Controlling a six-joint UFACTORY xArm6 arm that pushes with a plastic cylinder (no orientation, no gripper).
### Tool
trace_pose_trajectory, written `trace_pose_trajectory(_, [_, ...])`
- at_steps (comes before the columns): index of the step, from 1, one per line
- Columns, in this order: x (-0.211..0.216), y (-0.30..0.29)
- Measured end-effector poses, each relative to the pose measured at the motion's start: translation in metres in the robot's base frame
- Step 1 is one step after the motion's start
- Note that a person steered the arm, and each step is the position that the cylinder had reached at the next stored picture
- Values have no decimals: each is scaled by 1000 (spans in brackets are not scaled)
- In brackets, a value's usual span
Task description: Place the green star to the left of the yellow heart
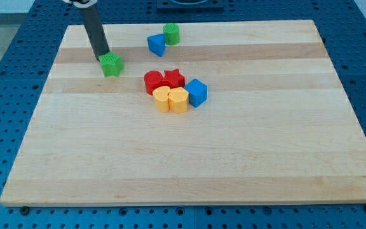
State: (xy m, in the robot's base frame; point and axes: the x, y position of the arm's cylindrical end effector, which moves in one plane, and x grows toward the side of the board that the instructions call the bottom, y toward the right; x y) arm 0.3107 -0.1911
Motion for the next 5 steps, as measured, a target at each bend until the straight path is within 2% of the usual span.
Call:
trace_pose_trajectory(2, [-37,13])
trace_pose_trajectory(3, [-19,18])
trace_pose_trajectory(5, [69,13])
